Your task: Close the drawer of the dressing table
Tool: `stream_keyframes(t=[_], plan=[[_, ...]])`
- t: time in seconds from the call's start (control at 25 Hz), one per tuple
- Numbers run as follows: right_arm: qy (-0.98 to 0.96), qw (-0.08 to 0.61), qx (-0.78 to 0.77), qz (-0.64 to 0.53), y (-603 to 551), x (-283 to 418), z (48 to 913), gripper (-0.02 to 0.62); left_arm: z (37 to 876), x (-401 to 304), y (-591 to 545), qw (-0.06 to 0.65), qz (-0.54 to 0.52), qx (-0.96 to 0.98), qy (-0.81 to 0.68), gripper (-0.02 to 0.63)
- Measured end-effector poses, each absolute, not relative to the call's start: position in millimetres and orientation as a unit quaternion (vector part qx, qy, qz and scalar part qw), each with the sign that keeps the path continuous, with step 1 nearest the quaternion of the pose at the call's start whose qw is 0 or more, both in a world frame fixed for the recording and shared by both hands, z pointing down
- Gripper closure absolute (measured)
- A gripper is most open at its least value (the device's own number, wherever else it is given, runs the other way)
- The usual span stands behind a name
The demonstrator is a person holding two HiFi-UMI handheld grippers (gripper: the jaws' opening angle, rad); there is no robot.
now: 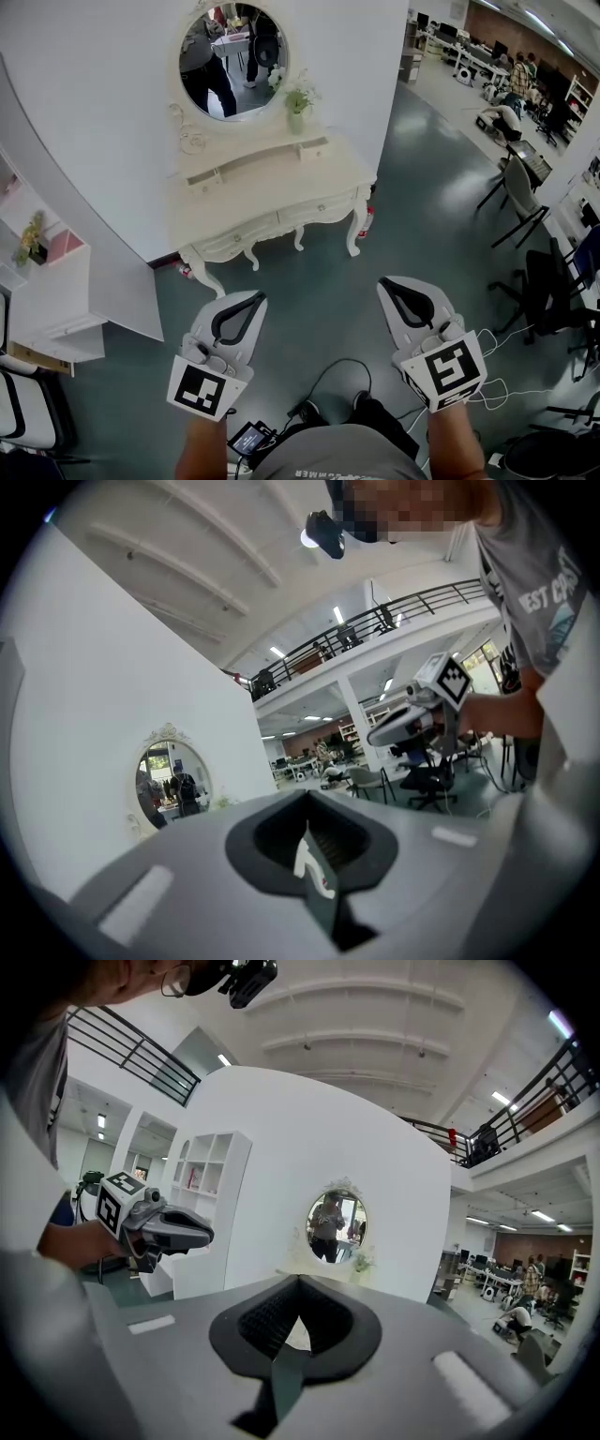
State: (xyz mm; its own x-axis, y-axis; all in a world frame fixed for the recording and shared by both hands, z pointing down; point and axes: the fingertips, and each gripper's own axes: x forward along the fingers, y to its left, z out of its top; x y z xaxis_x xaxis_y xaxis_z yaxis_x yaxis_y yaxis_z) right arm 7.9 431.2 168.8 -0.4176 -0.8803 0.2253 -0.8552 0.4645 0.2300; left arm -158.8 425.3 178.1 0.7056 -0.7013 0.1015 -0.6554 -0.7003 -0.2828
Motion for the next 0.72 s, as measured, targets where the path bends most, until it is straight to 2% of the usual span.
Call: stream_keyframes(t=[0.44, 0.72], plan=[[-0.845, 0.151, 0.512, -0.038, 390, 23, 174, 0.594, 188, -160, 400, 0.104, -0.116, -0.907, 0.391, 0.603], [-0.861, 0.14, 0.488, -0.035, 330, 48, 178, 0.594, 187, -134, 354, 0.104, -0.128, -0.895, 0.415, 0.603]])
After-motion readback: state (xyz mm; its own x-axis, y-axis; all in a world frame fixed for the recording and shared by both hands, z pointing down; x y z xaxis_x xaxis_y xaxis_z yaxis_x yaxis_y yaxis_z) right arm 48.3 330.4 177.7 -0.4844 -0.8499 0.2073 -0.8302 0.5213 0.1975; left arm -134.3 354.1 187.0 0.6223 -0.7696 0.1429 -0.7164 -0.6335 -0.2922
